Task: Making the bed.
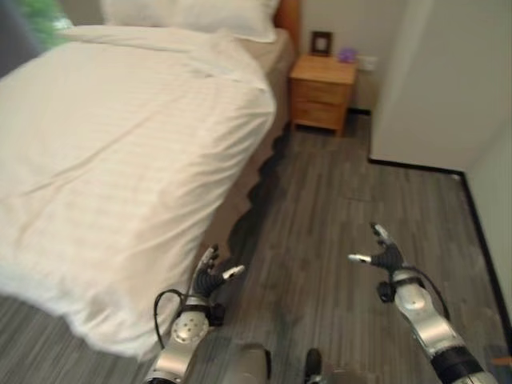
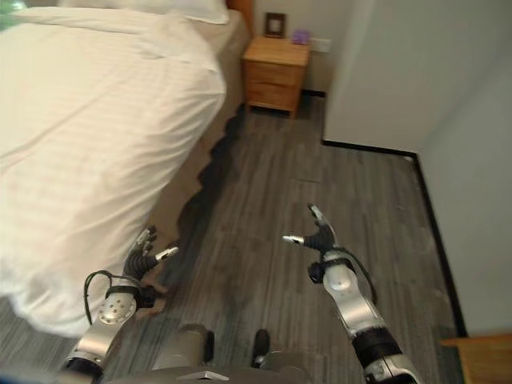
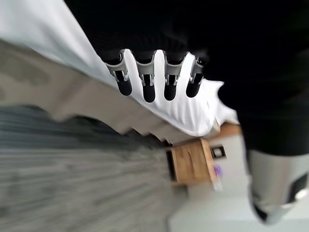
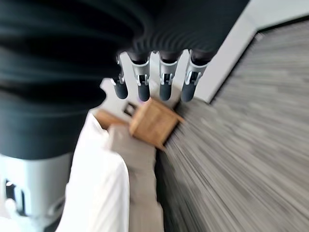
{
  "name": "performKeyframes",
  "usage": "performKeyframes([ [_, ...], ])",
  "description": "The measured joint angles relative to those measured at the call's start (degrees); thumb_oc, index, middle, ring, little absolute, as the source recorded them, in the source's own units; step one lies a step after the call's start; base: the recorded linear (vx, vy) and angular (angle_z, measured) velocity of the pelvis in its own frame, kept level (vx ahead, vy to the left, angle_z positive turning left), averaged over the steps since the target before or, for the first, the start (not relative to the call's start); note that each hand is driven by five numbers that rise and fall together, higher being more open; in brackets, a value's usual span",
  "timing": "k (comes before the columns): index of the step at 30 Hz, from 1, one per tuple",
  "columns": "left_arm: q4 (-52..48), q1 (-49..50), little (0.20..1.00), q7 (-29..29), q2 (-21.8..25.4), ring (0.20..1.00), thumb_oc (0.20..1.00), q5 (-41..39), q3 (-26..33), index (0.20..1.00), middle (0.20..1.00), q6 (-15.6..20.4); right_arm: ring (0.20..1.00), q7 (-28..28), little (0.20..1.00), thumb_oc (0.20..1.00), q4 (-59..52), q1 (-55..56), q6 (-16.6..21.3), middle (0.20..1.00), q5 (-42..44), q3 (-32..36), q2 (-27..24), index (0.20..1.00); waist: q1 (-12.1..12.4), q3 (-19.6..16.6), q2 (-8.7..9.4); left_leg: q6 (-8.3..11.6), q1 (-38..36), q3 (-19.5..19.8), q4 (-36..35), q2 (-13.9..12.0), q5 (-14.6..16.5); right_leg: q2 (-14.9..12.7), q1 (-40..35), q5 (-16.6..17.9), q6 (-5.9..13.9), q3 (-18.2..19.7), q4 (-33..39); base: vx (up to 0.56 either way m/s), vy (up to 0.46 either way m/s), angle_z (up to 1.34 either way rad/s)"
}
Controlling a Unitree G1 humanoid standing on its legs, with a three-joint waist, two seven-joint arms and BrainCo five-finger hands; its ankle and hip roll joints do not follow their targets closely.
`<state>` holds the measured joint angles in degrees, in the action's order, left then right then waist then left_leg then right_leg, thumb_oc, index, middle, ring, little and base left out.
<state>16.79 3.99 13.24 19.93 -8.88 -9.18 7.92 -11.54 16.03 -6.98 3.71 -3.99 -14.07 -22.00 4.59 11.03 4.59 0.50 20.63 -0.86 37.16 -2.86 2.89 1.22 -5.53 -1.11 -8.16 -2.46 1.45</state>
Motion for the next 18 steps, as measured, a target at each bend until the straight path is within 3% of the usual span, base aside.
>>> performKeyframes([
  [2, -0.9, -0.4, 1.000, -0.1, -0.1, 1.000, 1.000, 0.0, -0.1, 1.000, 1.000, 0.8, 1.000, 0.0, 1.000, 1.000, 0.3, 0.0, 0.3, 1.000, 0.0, -0.4, -0.3, 1.000, 0.2, 0.3, -0.19, -0.03, 0.4, -1.4, -11.7, 0.3, -0.5, 0.6, -3.3, -0.9, 2.99, -0.2, 1.7, 0.66, 0.127, -0.36],
  [3, -1.0, -1.0, 1.000, -0.4, -0.6, 1.000, 1.000, 0.0, 0.0, 1.000, 1.000, 1.3, 1.000, -0.1, 1.000, 1.000, 1.1, 0.1, 0.3, 1.000, 0.0, -1.6, -1.0, 1.000, 0.2, 0.2, -0.64, 0.22, -0.2, -3.3, -27.0, 1.1, -1.1, 1.2, -7.2, -3.3, 5.59, -0.3, 4.2, 0.64, 0.102, -0.03],
  [4, -0.8, -1.4, 1.000, -0.6, -1.0, 1.000, 1.000, 0.0, -0.1, 1.000, 1.000, 1.5, 1.000, 0.0, 1.000, 1.000, 1.3, -0.3, 0.3, 1.000, 0.0, -2.3, -1.9, 1.000, 0.4, 0.6, -1.42, -0.12, -0.6, -3.7, -33.2, 1.5, -2.3, 1.8, -8.6, -3.7, 5.21, -0.3, 4.2, 0.63, 0.090, -0.01],
  [5, -0.2, -1.9, 1.000, -0.9, -1.2, 1.000, 1.000, 0.0, 0.0, 1.000, 1.000, 1.5, 1.000, 0.2, 1.000, 1.000, 2.0, -0.7, 0.3, 1.000, 0.0, -2.6, -1.8, 1.000, 1.0, 1.1, -1.72, -0.24, -0.7, -6.7, -39.8, 1.9, -4.0, 1.9, -10.7, -6.2, 6.77, -0.5, 4.2, 0.66, 0.123, 0.01],
  [6, -0.2, -1.8, 1.000, -0.9, -1.3, 1.000, 1.000, 0.0, 0.1, 1.000, 1.000, 1.4, 1.000, 0.1, 1.000, 1.000, 2.0, -0.8, 0.3, 1.000, 0.0, -2.7, -1.7, 1.000, 0.9, 1.2, -1.59, 0.08, -0.5, -9.9, -43.0, 2.5, -3.4, 1.8, -12.2, -8.3, 7.35, -0.6, 4.2, 0.72, 0.153, 0.00],
  [7, -0.2, -1.8, 1.000, -1.1, -1.3, 1.000, 1.000, 0.0, 0.4, 1.000, 1.000, 1.4, 1.000, 0.2, 1.000, 1.000, 2.1, -1.2, 0.3, 1.000, 0.0, -2.8, -1.7, 1.000, 1.4, 1.5, -1.05, -0.38, -0.1, -12.2, -42.4, 2.9, -3.2, 1.3, -13.9, -10.3, 6.35, -0.2, 4.2, 0.69, 0.177, -0.24],
  [8, -0.3, -0.6, 1.000, -1.1, -1.4, 1.000, 1.000, 0.0, 0.9, 1.000, 1.000, 1.3, 1.000, 0.4, 1.000, 1.000, 2.0, -1.1, 0.3, 1.000, 0.0, -2.9, -1.8, 1.000, 2.7, 1.2, -0.28, -1.09, -1.9, -14.2, -38.0, 3.1, -2.7, -0.2, -18.3, -13.9, 6.77, 0.9, 3.7, 0.70, 0.165, -0.45],
  [9, -0.3, 0.1, 1.000, -1.0, -1.1, 1.000, 1.000, 0.0, 1.0, 1.000, 1.000, 1.1, 1.000, 0.4, 1.000, 1.000, 2.0, -1.2, 0.4, 1.000, -0.1, -2.7, -1.5, 1.000, 3.4, 0.9, -0.23, -3.66, -3.6, -13.8, -38.0, 3.3, -7.8, -0.7, -19.4, -15.5, 8.89, 1.0, 1.4, 0.65, 0.160, -0.53],
  [10, -0.3, 0.0, 1.000, -1.1, -0.8, 1.000, 1.000, 0.0, 1.0, 1.000, 1.000, 0.7, 1.000, 0.5, 1.000, 1.000, 2.0, -1.0, 0.4, 1.000, -0.1, -2.7, -1.1, 1.000, 3.6, 0.9, 0.37, -5.38, -4.6, -13.1, -37.4, 3.9, -10.0, -1.8, -19.1, -15.1, 10.28, 0.7, -2.3, 0.66, 0.185, -0.49],
  [11, -0.3, -0.1, 1.000, -1.0, -0.7, 1.000, 1.000, 0.0, 1.1, 1.000, 1.000, 0.6, 1.000, 0.7, 1.000, 1.000, 2.0, -1.2, 0.3, 1.000, -0.5, -3.3, -0.9, 1.000, 4.2, 0.9, 0.60, -5.03, -5.7, -12.9, -36.3, 3.8, -10.3, -2.0, -16.4, -14.3, 11.81, 0.7, -9.6, 0.62, 0.205, -0.68],
  [12, -0.1, 0.0, 1.000, -1.0, -0.6, 1.000, 1.000, 0.0, 1.1, 1.000, 1.000, 0.5, 1.000, 1.0, 1.000, 1.000, 0.9, -0.4, 0.3, 1.000, -0.7, -4.5, 0.0, 1.000, 4.1, 0.9, 0.45, -6.24, -10.4, -12.9, -36.3, 3.4, -10.9, -3.7, -8.0, -8.5, 19.47, -2.1, -31.9, 0.59, 0.225, -0.50],
  [13, 0.0, -0.2, 1.000, -1.0, 0.0, 1.000, 1.000, 0.0, 0.5, 1.000, 1.000, 0.3, 1.000, 0.9, 1.000, 1.000, 0.0, 0.9, 0.4, 1.000, -0.7, -4.4, 1.2, 1.000, 3.3, 0.5, 1.08, -7.54, -13.3, -12.2, -37.1, 4.7, -9.8, -6.0, -4.7, -7.3, 21.95, -3.8, -39.9, 0.59, 0.222, -0.19],
  [15, 1.1, -3.0, 1.000, -0.7, 0.1, 1.000, 1.000, 0.0, -0.3, 1.000, 1.000, 0.1, 1.000, 0.9, 1.000, 1.000, -0.3, 1.1, 0.3, 1.000, -0.9, -4.3, 2.5, 1.000, 1.8, 0.4, 1.11, -8.67, -18.0, -10.8, -37.1, 6.2, -5.7, -9.0, 3.9, -5.2, 24.23, -4.1, -54.1, 0.58, 0.190, 0.27],
  [16, 1.1, -4.5, 1.000, -0.7, 0.2, 1.000, 1.000, 0.0, -0.7, 1.000, 1.000, 0.1, 1.000, 0.9, 1.000, 1.000, -0.6, 0.7, 0.3, 1.000, -1.1, -4.1, 3.0, 1.000, 0.6, 0.8, 0.25, -9.29, -20.2, -9.6, -37.2, 6.6, -4.3, -10.9, 8.6, -5.0, 23.58, -6.0, -60.3, 0.58, 0.072, 0.58],
  [17, 0.4, -6.6, 1.000, -0.7, 0.1, 1.000, 1.000, 0.0, -1.7, 1.000, 1.000, 0.1, 1.000, 0.9, 1.000, 1.000, -1.6, 0.7, 0.3, 1.000, -1.1, -3.8, 2.8, 1.000, -0.9, 1.0, -2.33, -9.21, -23.5, -7.1, -38.2, 6.4, -2.8, -13.8, 14.9, -7.0, 19.92, -11.2, -60.3, 0.61, -0.024, 0.98],
  [18, -1.3, -7.5, 1.000, -0.7, 0.1, 1.000, 1.000, 0.0, -1.8, 1.000, 1.000, 0.2, 1.000, 0.8, 1.000, 1.000, -3.1, 0.9, 0.3, 1.000, -1.1, -3.0, 2.7, 1.000, -2.5, 1.1, -4.49, -8.58, -25.1, -4.2, -39.4, 5.4, -2.2, -13.8, 17.9, -9.4, 15.67, -15.3, -52.5, 0.63, -0.101, 1.26],
])
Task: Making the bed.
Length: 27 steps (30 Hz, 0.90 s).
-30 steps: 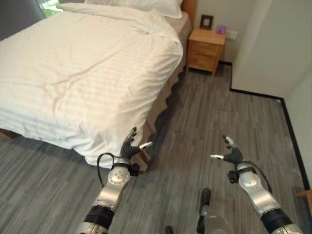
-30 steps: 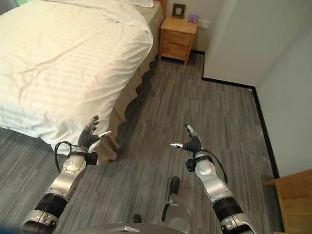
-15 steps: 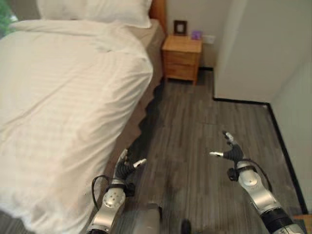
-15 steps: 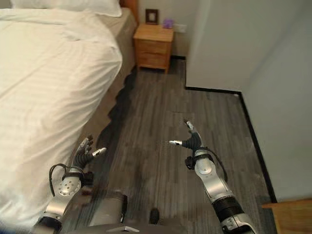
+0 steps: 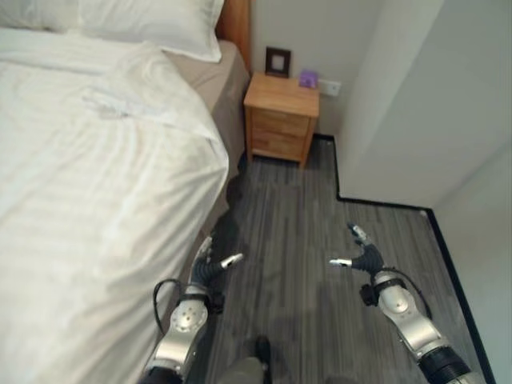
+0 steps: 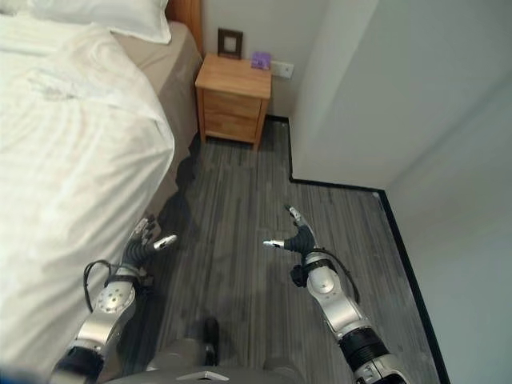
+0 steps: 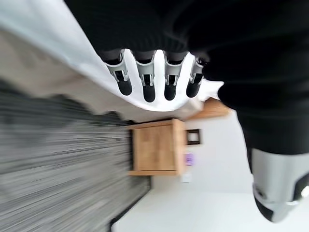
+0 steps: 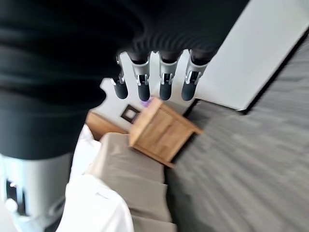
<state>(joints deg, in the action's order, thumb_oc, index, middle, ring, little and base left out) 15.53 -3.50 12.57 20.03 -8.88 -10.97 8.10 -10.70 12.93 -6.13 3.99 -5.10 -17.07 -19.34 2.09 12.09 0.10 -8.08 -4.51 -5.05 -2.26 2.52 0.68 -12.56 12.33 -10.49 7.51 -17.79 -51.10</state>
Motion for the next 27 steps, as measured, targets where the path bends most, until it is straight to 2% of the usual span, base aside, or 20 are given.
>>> performKeyframes([
  [2, -1.4, -1.7, 1.000, -0.1, 0.4, 1.000, 1.000, 0.0, 0.3, 1.000, 1.000, 0.1, 1.000, -0.1, 1.000, 1.000, -1.0, 0.0, 0.2, 1.000, 0.0, 0.7, -0.3, 1.000, -1.4, 0.3, -0.76, 0.64, -2.0, 2.4, -0.3, 0.4, 0.0, 0.3, 4.7, 0.3, 0.06, -1.2, 11.3, 0.67, -0.179, 1.25],
  [3, -1.5, -2.1, 1.000, -0.1, 0.4, 1.000, 1.000, 0.0, 0.4, 1.000, 1.000, 0.2, 1.000, -0.1, 1.000, 1.000, -0.9, 0.1, 0.1, 1.000, 0.1, 0.7, -0.5, 1.000, -1.9, 0.5, -1.12, 2.77, -3.7, 4.5, -0.5, 0.3, 1.5, 1.6, 5.5, 0.3, -0.11, -1.3, 18.3, 0.64, -0.200, 1.38],
  [4, -1.5, -1.3, 1.000, -0.3, 0.9, 1.000, 1.000, 0.0, 0.8, 1.000, 1.000, 0.4, 1.000, -0.1, 1.000, 1.000, -1.2, 0.6, 0.2, 1.000, 0.2, 0.6, -0.5, 1.000, -2.9, 0.3, -1.00, 5.77, -6.0, 6.3, -0.6, 0.6, 3.9, 3.7, 4.1, 1.6, -0.73, -0.7, 35.3, 0.59, -0.183, 1.34],
  [6, -1.1, -0.6, 1.000, -0.4, 1.6, 1.000, 1.000, 0.0, 1.4, 1.000, 1.000, 0.5, 1.000, -0.2, 1.000, 1.000, -1.1, 0.4, 0.2, 1.000, 0.5, 1.0, -0.3, 1.000, -3.4, 0.0, -0.63, 4.49, -8.6, 6.1, -1.0, 1.2, 6.9, 5.7, 4.1, 6.2, -0.70, 0.4, 50.6, 0.49, -0.159, 1.12],
  [7, -0.9, -0.2, 1.000, -0.4, 1.7, 1.000, 1.000, 0.0, 1.7, 1.000, 1.000, 0.5, 1.000, -0.2, 1.000, 1.000, -0.7, 0.4, 0.1, 1.000, 0.5, 1.0, -0.2, 1.000, -3.3, -0.1, -0.27, 4.13, -9.7, 5.7, -1.3, 1.6, 7.5, 5.5, 5.4, 8.2, -1.81, 0.8, 51.8, 0.64, -0.203, 1.36],
  [8, -0.3, 2.3, 1.000, -0.5, 0.2, 1.000, 1.000, 0.0, 3.6, 1.000, 1.000, 0.6, 1.000, -0.2, 1.000, 1.000, -0.5, 1.4, 0.1, 1.000, 0.5, 1.1, 0.0, 1.000, -4.1, -1.3, -0.32, 6.60, -12.2, 6.3, -1.7, 1.4, 9.8, 3.8, 9.1, 9.4, -2.56, 3.6, 50.8, 0.86, -0.309, 1.30],
  [11, 0.6, 4.9, 1.000, -0.5, -0.5, 1.000, 1.000, 0.0, 3.9, 1.000, 1.000, 0.4, 1.000, 0.2, 1.000, 1.000, 1.5, 2.3, -0.6, 1.000, 0.5, 1.2, 0.3, 1.000, -2.2, -1.5, -0.86, 8.74, -19.5, 3.8, -2.2, 0.0, 12.3, 4.9, 7.1, 10.8, -7.05, 3.4, 49.2, 0.54, -0.221, 0.76],
  [12, 0.9, 6.6, 1.000, -0.5, -2.3, 1.000, 1.000, 0.1, 4.5, 1.000, 1.000, 0.5, 1.000, 0.7, 1.000, 1.000, 2.5, 3.4, -0.1, 1.000, 0.5, 1.7, 0.0, 1.000, -2.4, -2.0, -2.08, 10.51, -21.4, 4.5, 0.1, -1.7, 13.2, 5.9, 6.4, 18.1, -8.05, 5.0, 45.3, 0.90, -0.385, 0.58],
  [14, 1.1, 8.6, 1.000, -0.4, -5.1, 1.000, 1.000, 0.0, 4.4, 1.000, 1.000, 0.4, 1.000, 1.4, 1.000, 1.000, 3.4, 4.8, -0.4, 1.000, 0.5, 1.3, -1.6, 1.000, -1.4, -2.5, -3.42, 11.32, -20.1, 4.2, 10.7, -4.0, 12.7, 7.3, 5.3, 19.7, -8.86, 6.4, 39.4, 0.55, -0.278, 0.15],
  [16, 0.7, 10.2, 1.000, -0.5, -5.4, 1.000, 1.000, 0.0, 3.8, 1.000, 1.000, 0.7, 1.000, 2.0, 1.000, 1.000, 5.4, 3.8, -0.7, 1.000, 0.5, 0.4, -2.6, 1.000, -1.0, -3.4, -3.66, 11.58, -12.7, 3.7, 27.9, -6.6, 8.3, 10.7, 3.8, 17.3, -10.33, 7.7, 38.7, 0.33, -0.301, -0.64],
  [17, 0.8, 10.5, 1.000, -0.6, -3.8, 1.000, 1.000, 0.0, 3.9, 1.000, 1.000, 0.6, 1.000, 2.0, 1.000, 1.000, 5.2, 3.1, -0.6, 1.000, 0.5, 0.7, -2.1, 1.000, -1.1, -3.3, -3.19, 11.88, -8.8, 4.2, 30.6, -7.5, 9.8, 13.5, 0.1, 15.2, -12.38, 9.1, 41.9, 0.54, -0.502, -0.48],
  [18, -0.4, 9.5, 1.000, -0.8, -3.2, 1.000, 1.000, -0.1, 4.1, 1.000, 1.000, 0.6, 1.000, 1.6, 1.000, 1.000, 4.5, 3.0, -0.6, 1.000, 0.7, 1.1, -3.1, 1.000, -1.8, -3.1, -2.91, 9.53, -1.5, 5.9, 41.3, -7.9, 1.4, 14.5, -1.1, 14.1, -13.56, 9.0, 43.3, 0.39, -0.377, -0.40],
  [19, -2.9, 8.6, 1.000, -0.8, -2.1, 1.000, 1.000, -0.6, 4.2, 1.000, 1.000, 0.8, 1.000, 1.6, 1.000, 1.000, 3.8, 2.3, -0.6, 1.000, 0.7, 1.0, -3.8, 1.000, -1.3, -2.5, -2.05, 8.28, 5.6, 6.8, 52.6, -8.3, -3.8, 15.2, -2.6, 13.4, -14.47, 9.7, 44.7, 0.43, -0.255, -0.29],
  [20, -3.7, 8.0, 1.000, -1.0, -0.7, 1.000, 1.000, -1.7, 4.1, 1.000, 1.000, 1.4, 1.000, 1.6, 1.000, 1.000, 3.6, 1.4, -0.7, 1.000, 0.7, 0.9, -3.6, 1.000, -0.6, -1.1, -0.31, 8.68, 8.6, 5.7, 56.5, -8.1, -1.9, 15.2, -5.1, 13.8, -14.14, 10.8, 45.4, 0.48, -0.153, -0.61],
  [21, -5.4, 7.9, 1.000, -1.4, 1.1, 1.000, 1.000, -3.0, 4.4, 1.000, 1.000, 1.3, 1.000, 1.5, 1.000, 1.000, 3.0, 0.7, 0.0, 1.000, 0.7, 0.2, -2.0, 1.000, 0.2, 0.5, 3.17, 9.36, 16.7, 3.6, 56.8, -7.6, 1.8, 14.5, -11.2, 9.8, -16.11, 12.4, 46.4, 0.62, -0.150, -0.50],
  [22, -8.4, 8.0, 1.000, -1.6, 0.4, 1.000, 1.000, -4.1, 4.6, 1.000, 1.000, 1.4, 1.000, 1.5, 1.000, 1.000, 2.8, 0.5, -0.1, 1.000, 0.7, 0.8, -2.4, 1.000, 1.5, 1.0, 4.07, 7.64, 21.3, 1.2, 55.6, -7.9, 3.0, 13.8, -12.5, 8.6, -15.42, 13.1, 46.5, 0.44, 0.005, -0.44],
  [23, -12.5, 8.5, 1.000, -1.7, -0.1, 1.000, 1.000, -4.6, 4.6, 1.000, 1.000, 2.1, 1.000, 1.3, 1.000, 1.000, 2.6, -0.7, 0.0, 1.000, 0.6, 1.0, -2.8, 1.000, 3.2, 2.1, 4.74, 8.22, 23.5, -2.6, 44.0, -7.1, 3.6, 12.7, -14.9, 7.5, -13.13, 13.6, 47.8, 0.46, -0.036, -0.16],
  [25, -17.5, 8.4, 1.000, -1.7, -1.2, 1.000, 1.000, -4.8, 5.2, 1.000, 1.000, 3.1, 1.000, 1.2, 1.000, 1.000, 2.5, -0.8, 0.1, 1.000, 0.5, 0.6, -4.0, 1.000, 2.8, 2.6, 2.19, 8.43, 23.4, -12.2, 17.3, -6.2, 3.2, 13.7, -22.1, 7.0, -11.38, 9.3, 52.5, 0.39, -0.088, 0.70],
  [26, -19.6, 7.2, 1.000, -1.6, -2.6, 1.000, 1.000, -6.2, 6.7, 1.000, 1.000, 4.8, 1.000, 1.2, 1.000, 1.000, 2.5, -0.4, 0.0, 1.000, 0.5, -0.7, -5.0, 1.000, 1.5, 2.3, 0.80, 8.36, 23.2, -19.2, 9.1, -5.0, 3.1, 14.8, -26.0, 5.6, -10.92, 5.6, 54.9, 0.32, -0.121, 1.21],
  [27, -20.5, 7.4, 1.000, -1.5, -2.3, 1.000, 1.000, -7.0, 8.5, 1.000, 1.000, 5.5, 1.000, 1.3, 1.000, 1.000, 1.8, -0.7, 0.1, 1.000, 0.3, -2.1, -5.2, 1.000, 2.9, 2.0, 1.60, 7.99, 22.8, -23.4, 8.7, -4.3, 3.3, 14.9, -28.5, 3.7, -10.17, 4.4, 56.1, 0.56, -0.093, 1.11],
])
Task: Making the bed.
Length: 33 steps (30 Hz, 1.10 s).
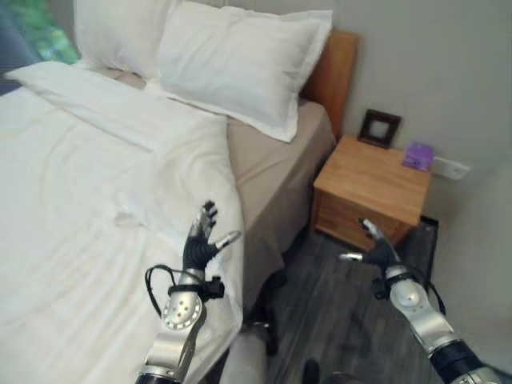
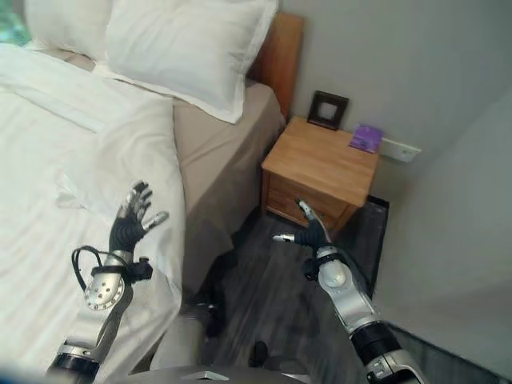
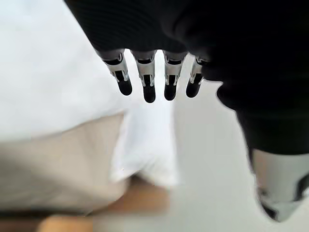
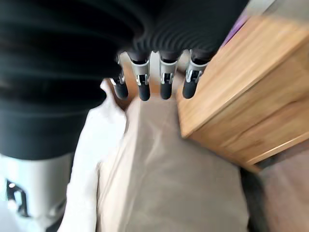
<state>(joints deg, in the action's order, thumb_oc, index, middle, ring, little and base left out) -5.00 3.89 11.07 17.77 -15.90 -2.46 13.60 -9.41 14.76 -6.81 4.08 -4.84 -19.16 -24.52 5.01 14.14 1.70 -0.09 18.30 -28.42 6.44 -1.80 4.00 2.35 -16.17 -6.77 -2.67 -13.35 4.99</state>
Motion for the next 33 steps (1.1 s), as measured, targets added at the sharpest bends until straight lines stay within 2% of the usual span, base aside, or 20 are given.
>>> performKeyframes([
  [1, -1.4, 0.0, 1.000, 0.0, 0.6, 1.000, 1.000, -1.4, 1.2, 1.000, 1.000, 0.0, 1.000, 0.0, 1.000, 1.000, -1.0, 0.1, -0.1, 1.000, -0.3, 0.0, 0.3, 1.000, 0.0, 0.3, 1.53, -0.30, -1.7, -5.8, 2.4, 0.3, -0.1, -0.3, -2.6, -1.7, 1.69, -1.4, 0.6, 0.33, 0.001, 0.94],
  [2, -3.3, 1.0, 1.000, -0.1, 0.6, 1.000, 1.000, -2.0, 2.5, 1.000, 1.000, 0.1, 1.000, 0.0, 1.000, 1.000, -2.5, 0.2, -0.2, 1.000, -1.0, 0.0, -0.3, 1.000, -0.4, -0.6, 1.75, -1.07, -5.1, -11.0, 4.0, -0.2, 0.2, 0.9, -4.4, -3.5, 3.64, -5.4, -0.3, 0.42, 0.080, 1.40],
  [3, -4.0, 2.3, 1.000, -0.1, 1.1, 1.000, 1.000, -2.1, 4.2, 1.000, 1.000, 0.4, 1.000, -0.5, 1.000, 1.000, -2.7, 0.0, -0.2, 1.000, -2.0, 2.0, 0.5, 1.000, -0.6, -1.3, 2.81, -11.15, -9.1, -2.7, 1.4, 2.3, -1.3, 0.0, -4.3, -8.3, 6.26, -6.8, -9.7, 0.32, 0.073, 1.22],
  [4, -4.2, 4.0, 1.000, 0.3, 1.4, 1.000, 1.000, -3.8, 5.2, 1.000, 1.000, 0.1, 1.000, -0.1, 1.000, 1.000, -3.0, -0.7, -0.2, 1.000, -2.1, 2.7, 1.0, 1.000, 1.0, -1.5, 3.09, -12.76, -12.9, -0.2, -1.8, 4.3, -2.6, -2.5, -0.8, -11.1, 9.19, -7.7, -21.3, 0.33, -0.012, 1.61],
  [5, -4.8, 1.6, 1.000, 1.1, 3.1, 1.000, 1.000, -4.3, 5.3, 1.000, 1.000, 0.7, 1.000, -0.1, 1.000, 1.000, -2.8, -3.3, -0.1, 1.000, -3.6, 2.6, 0.7, 1.000, -0.6, -1.8, 3.42, -11.40, -15.6, 5.3, -4.5, 6.7, -3.7, -10.3, 10.7, -8.3, 14.41, -11.5, -46.3, 0.21, -0.121, 1.16],
  [7, -6.9, -1.3, 1.000, 1.5, 3.7, 1.000, 1.000, -4.3, 6.3, 1.000, 1.000, 0.9, 1.000, -0.1, 1.000, 1.000, -2.8, -6.5, -0.1, 1.000, -4.2, 3.0, 0.7, 1.000, -0.2, -1.3, 2.44, -10.90, -17.3, 8.8, -4.8, 6.4, -3.4, -14.7, 21.0, -8.7, 14.13, -9.5, -54.2, 0.09, -0.198, 1.07],
  [9, -11.1, -3.9, 1.000, 1.6, 4.4, 1.000, 1.000, -4.3, 7.8, 1.000, 1.000, 2.6, 1.000, -0.3, 1.000, 1.000, -3.7, -7.1, 0.1, 1.000, -4.2, 3.9, -0.1, 1.000, -0.4, -0.9, 0.99, -10.54, -21.3, 12.8, -4.9, 5.8, -3.4, -19.0, 25.4, -8.4, 13.31, -6.5, -46.5, 0.04, -0.327, 1.27],
  [10, -12.7, -4.2, 1.000, 1.6, 4.9, 1.000, 1.000, -4.4, 8.3, 1.000, 1.000, 3.4, 1.000, -0.4, 1.000, 1.000, -3.7, -6.8, 0.1, 1.000, -4.3, 4.6, -0.3, 1.000, -0.4, -0.9, 0.58, -9.56, -22.5, 14.2, -5.0, 5.5, -3.1, -19.7, 25.9, -7.6, 12.61, -4.6, -42.1, 0.00, -0.346, 1.25],
  [12, -14.4, -4.9, 1.000, 1.3, 4.9, 1.000, 1.000, -6.4, 9.1, 1.000, 1.000, 5.0, 1.000, -1.0, 1.000, 1.000, -4.1, -5.7, 0.2, 1.000, -4.3, 6.3, -0.8, 1.000, -0.4, -1.0, -0.37, -7.13, -23.5, 19.0, -5.1, 4.6, -1.9, -17.6, 26.1, -6.2, 10.55, 2.0, -34.5, 0.04, -0.354, 1.58],
  [13, -14.3, -6.0, 1.000, 1.0, 4.8, 1.000, 1.000, -9.0, 9.3, 1.000, 1.000, 5.9, 1.000, -2.2, 1.000, 1.000, -6.1, -2.4, 0.3, 1.000, -4.4, 8.5, -1.6, 1.000, -1.4, -1.3, -0.33, -5.71, -23.1, 25.1, -4.7, 3.9, -1.2, -14.1, 24.1, -3.5, 10.72, 11.9, -25.0, 0.05, -0.544, 3.21],
  [14, -13.3, -6.1, 1.000, 0.9, 5.2, 1.000, 1.000, -11.7, 9.6, 1.000, 1.000, 5.9, 1.000, -2.4, 1.000, 1.000, -6.8, 1.1, 0.3, 1.000, -4.4, 10.9, -2.2, 1.000, -2.5, -2.0, 1.20, -3.84, -22.1, 31.5, -3.0, 5.2, -0.6, -9.2, 20.7, 3.6, 10.95, 28.9, -15.9, -0.01, -0.671, 3.24],
  [16, -12.6, -3.0, 1.000, 0.9, 4.7, 1.000, 1.000, -12.8, 10.5, 1.000, 1.000, 6.9, 1.000, -2.5, 1.000, 1.000, -6.8, 1.3, 0.1, 1.000, -4.2, 10.4, -2.1, 1.000, 0.0, -3.0, 0.83, -1.35, -23.1, 30.7, -3.1, 3.0, 0.4, -8.7, 17.7, 5.6, 11.03, 24.7, -12.7, -0.05, -0.527, 1.09],
  [18, -13.4, -0.2, 1.000, 1.0, 4.7, 1.000, 1.000, -12.8, 11.9, 1.000, 1.000, 7.0, 1.000, -2.5, 1.000, 1.000, -6.9, -0.8, 0.2, 1.000, -4.2, 8.6, -1.8, 1.000, 2.2, -3.2, 1.13, 0.00, -23.7, 28.7, -3.4, 1.3, 0.6, -8.0, 16.2, 6.5, 9.18, 19.2, -8.1, -0.06, -0.267, -0.40],
  [19, -13.3, 2.2, 1.000, 1.0, 3.0, 1.000, 1.000, -12.8, 12.2, 1.000, 1.000, 6.8, 1.000, -2.5, 1.000, 1.000, -7.8, -1.3, 0.4, 1.000, -4.3, 8.4, -1.9, 1.000, 1.9, -3.4, 0.49, 0.87, -23.4, 28.0, -2.5, 0.1, 0.5, -6.7, 13.6, 9.2, 7.71, 19.0, -3.4, -0.12, -0.275, -0.17],
  [21, -13.3, 5.7, 1.000, 1.0, 0.0, 1.000, 1.000, -13.1, 12.0, 1.000, 1.000, 6.7, 1.000, -2.1, 1.000, 1.000, -8.9, 0.4, 0.4, 1.000, -4.3, 7.3, -3.0, 1.000, 1.5, -3.7, -0.46, 1.42, -23.6, 27.7, -2.7, -2.3, 0.1, -4.8, 10.4, 11.2, 5.88, 17.2, 0.8, -0.21, -0.333, 0.24],
  [25, -11.7, 5.4, 1.000, 1.2, -2.0, 1.000, 1.000, -13.3, 11.7, 1.000, 1.000, 5.9, 1.000, -2.0, 1.000, 1.000, -9.4, 2.0, 0.3, 1.000, -4.4, 7.6, -4.9, 1.000, -0.2, -2.0, -2.03, 4.66, -22.0, 27.2, -2.9, -5.3, -1.2, -2.3, 11.0, 11.1, 4.18, 14.1, 1.1, -0.26, -0.167, 0.47],
  [28, -11.0, 4.4, 1.000, 1.4, -2.8, 1.000, 1.000, -15.5, 8.8, 1.000, 1.000, 5.8, 1.000, -2.2, 1.000, 1.000, -9.4, 1.6, -0.1, 1.000, -5.6, 7.2, -5.8, 1.000, -2.3, -0.7, -1.38, 3.95, -18.9, 19.3, 1.8, -5.9, -3.4, -2.9, 12.9, 11.0, 1.48, 11.5, -1.5, -0.31, -0.156, 0.43],
  [29, -11.2, 4.7, 1.000, 1.3, -2.7, 1.000, 1.000, -15.5, 8.4, 1.000, 1.000, 5.8, 1.000, -2.4, 1.000, 1.000, -10.2, 1.0, 0.0, 1.000, -6.4, 7.1, -5.0, 1.000, -2.6, 0.3, 0.89, 4.05, -15.9, 18.3, 11.3, -5.4, -1.3, -4.8, 14.0, 11.5, -0.56, 11.7, -2.4, -0.18, -0.063, -0.31],
  [31, -11.1, 4.5, 1.000, 1.0, -1.4, 1.000, 1.000, -15.5, 8.2, 1.000, 1.000, 5.7, 1.000, -2.6, 1.000, 1.000, -12.2, 0.8, 0.0, 1.000, -6.4, 7.1, -3.7, 1.000, -3.5, 1.3, 3.91, 5.37, -12.3, 19.1, 29.5, -3.8, 0.9, -8.4, 13.6, 12.2, -1.50, 11.6, -0.4, -0.17, 0.014, -0.42],
  [33, -11.0, 3.6, 1.000, 1.0, -1.2, 1.000, 1.000, -15.5, 8.1, 1.000, 1.000, 5.7, 1.000, -2.6, 1.000, 1.000, -13.3, 0.7, 0.0, 1.000, -6.4, 7.5, -3.7, 1.000, -5.4, 1.5, 4.18, 5.40, -13.4, 20.1, 34.2, -4.1, 1.0, -9.7, 13.1, 12.5, -1.81, 10.1, 0.9, -0.18, 0.139, -0.23],
])
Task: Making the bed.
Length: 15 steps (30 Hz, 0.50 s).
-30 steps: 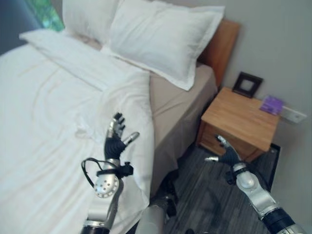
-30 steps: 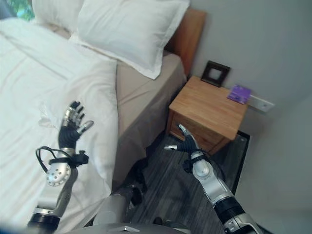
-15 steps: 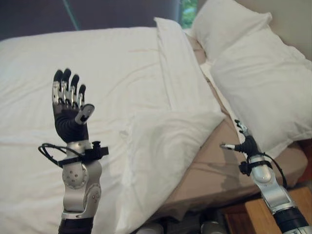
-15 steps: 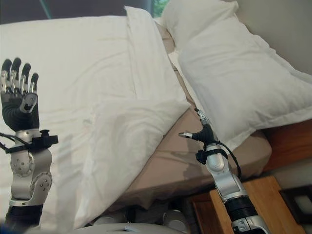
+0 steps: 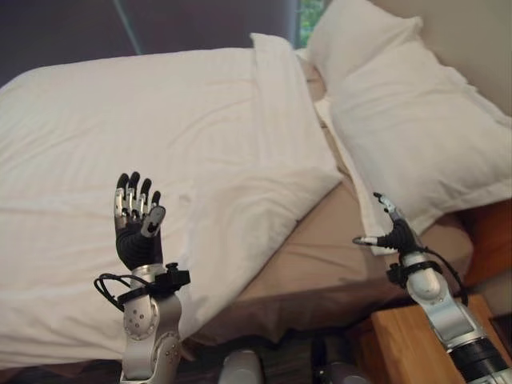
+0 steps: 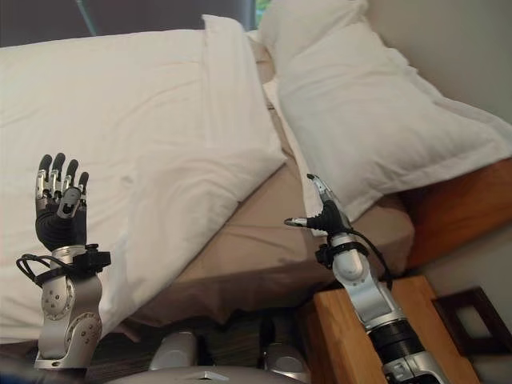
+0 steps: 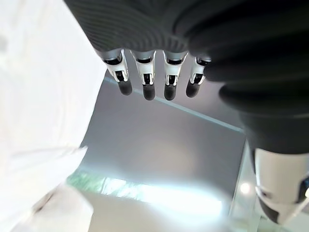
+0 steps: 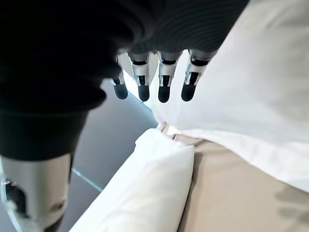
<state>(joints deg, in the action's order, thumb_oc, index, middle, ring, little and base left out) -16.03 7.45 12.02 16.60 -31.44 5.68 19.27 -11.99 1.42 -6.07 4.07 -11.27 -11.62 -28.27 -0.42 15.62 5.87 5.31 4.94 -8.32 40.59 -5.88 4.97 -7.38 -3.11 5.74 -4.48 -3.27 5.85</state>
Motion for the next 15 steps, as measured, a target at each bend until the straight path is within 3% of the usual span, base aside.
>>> performKeyframes([
  [1, 0.0, -1.2, 1.000, 0.0, 1.2, 1.000, 1.000, 0.0, 0.0, 1.000, 1.000, 0.0, 1.000, -0.1, 1.000, 1.000, -1.1, 0.1, 0.0, 1.000, 0.0, 0.4, 0.0, 1.000, -2.0, -0.3, -0.54, 1.31, -3.4, 0.5, 1.0, -3.0, 0.9, -0.7, -0.1, 3.7, 1.57, -3.9, 0.1, -0.20, 0.204, -0.07],
  [2, 0.0, -1.5, 1.000, 0.0, 1.1, 1.000, 1.000, 0.0, -0.1, 1.000, 1.000, 0.0, 1.000, -0.2, 1.000, 1.000, -1.1, 0.2, 0.0, 1.000, 0.0, 0.6, -0.2, 1.000, -3.2, -0.6, -1.47, 1.11, -4.8, 1.2, -1.9, -3.9, 0.7, -0.1, 0.0, 3.2, 2.87, -4.2, 0.0, -0.20, 0.223, 0.07],
  [3, 0.1, -2.8, 1.000, 0.0, 0.9, 1.000, 1.000, 0.0, -1.1, 1.000, 1.000, 0.0, 1.000, -0.3, 1.000, 1.000, -1.4, 1.4, 0.0, 1.000, 0.0, 2.1, -0.5, 1.000, -4.9, -1.5, -3.20, 1.93, -7.6, 0.5, -10.1, -6.1, 2.8, 0.2, 1.6, 4.6, 4.96, -6.8, -0.4, -0.24, 0.207, 0.21],
  [5, 0.1, -3.9, 1.000, -0.1, 0.7, 1.000, 1.000, 0.1, -2.2, 1.000, 1.000, -0.6, 1.000, -0.6, 1.000, 1.000, -1.3, 3.0, 0.0, 1.000, 0.0, 3.0, -1.1, 1.000, -6.5, -1.7, -4.09, -0.07, -11.1, -1.0, -21.8, -5.2, 6.5, -0.3, 3.3, 3.4, 7.10, -6.8, -0.5, -0.29, 0.247, 0.84],
  [6, 0.0, -6.9, 1.000, -0.5, 0.8, 1.000, 1.000, 0.0, -4.6, 1.000, 1.000, -1.1, 1.000, -0.7, 1.000, 1.000, -1.1, 5.1, -0.3, 1.000, 0.0, 5.4, -1.3, 1.000, -8.1, -1.7, -3.97, -0.45, -10.9, -2.3, -30.3, -4.2, 7.7, -2.0, 4.5, 3.5, 7.26, -9.5, -0.2, -0.18, 0.208, 1.65],
  [7, 0.0, -7.3, 1.000, -0.8, 0.5, 1.000, 1.000, 0.0, -5.6, 1.000, 1.000, -1.2, 1.000, -0.8, 1.000, 1.000, -0.3, 5.7, -0.6, 1.000, 0.0, 5.6, -0.6, 1.000, -7.6, -2.0, -2.36, -0.14, -11.1, -2.4, -32.9, -2.9, 5.5, -3.6, 5.2, 3.3, 7.62, -10.3, -0.2, -0.15, 0.196, 1.59],
  [8, -0.1, -6.3, 1.000, -0.9, 0.4, 1.000, 1.000, 0.0, -6.5, 1.000, 1.000, -1.2, 1.000, -0.8, 1.000, 1.000, -0.3, 6.3, -0.6, 1.000, 0.0, 5.6, -0.4, 1.000, -7.0, -2.6, -1.87, 0.09, -10.9, -3.1, -33.9, -2.6, 4.1, -4.0, 5.6, 3.0, 7.84, -9.7, -0.2, -0.20, 0.278, 0.81],
  [10, 0.0, -2.3, 1.000, -1.0, 1.5, 1.000, 1.000, 0.0, -6.8, 1.000, 1.000, -1.4, 1.000, -0.8, 1.000, 1.000, 0.1, 6.3, -0.2, 1.000, -0.1, 4.8, 1.3, 1.000, -4.4, -4.0, -0.55, -0.09, -10.5, -1.9, -34.5, -1.1, 3.3, -5.1, 5.1, 3.0, 7.88, -9.4, -0.7, -0.29, 0.402, 0.49],
  [12, 0.0, -1.1, 1.000, -1.3, 3.2, 1.000, 1.000, 0.0, -6.9, 1.000, 1.000, -2.1, 1.000, -0.8, 1.000, 1.000, 0.3, 5.8, -0.2, 1.000, -0.2, 4.2, 1.7, 1.000, -3.5, -5.4, 0.91, -0.84, -9.7, 0.4, -34.7, 0.0, 2.7, -6.7, 5.0, 2.6, 8.43, -12.0, -1.3, -0.22, 0.288, 0.57],
  [14, 0.2, -0.7, 1.000, -1.5, 5.1, 1.000, 1.000, 0.1, -6.8, 1.000, 1.000, -2.5, 1.000, -0.7, 1.000, 1.000, 2.9, 4.2, -0.3, 1.000, -2.2, 3.3, 2.6, 1.000, -2.3, -6.2, 2.93, -0.71, -9.0, 0.8, -34.2, 1.1, 2.4, -8.0, 6.5, 4.0, 10.21, -11.6, -4.6, -0.15, 0.178, 0.22],
  [15, 0.8, -0.5, 1.000, -1.7, 6.1, 1.000, 1.000, 0.2, -6.6, 1.000, 1.000, -2.6, 1.000, -0.8, 1.000, 1.000, 4.9, 2.9, -0.5, 1.000, -2.5, 2.3, 2.9, 1.000, -2.0, -6.9, 3.79, -0.80, -8.0, 0.8, -32.4, 1.3, 3.1, -8.5, 7.5, 6.2, 12.27, -10.8, -6.6, -0.10, 0.151, -0.01],
])
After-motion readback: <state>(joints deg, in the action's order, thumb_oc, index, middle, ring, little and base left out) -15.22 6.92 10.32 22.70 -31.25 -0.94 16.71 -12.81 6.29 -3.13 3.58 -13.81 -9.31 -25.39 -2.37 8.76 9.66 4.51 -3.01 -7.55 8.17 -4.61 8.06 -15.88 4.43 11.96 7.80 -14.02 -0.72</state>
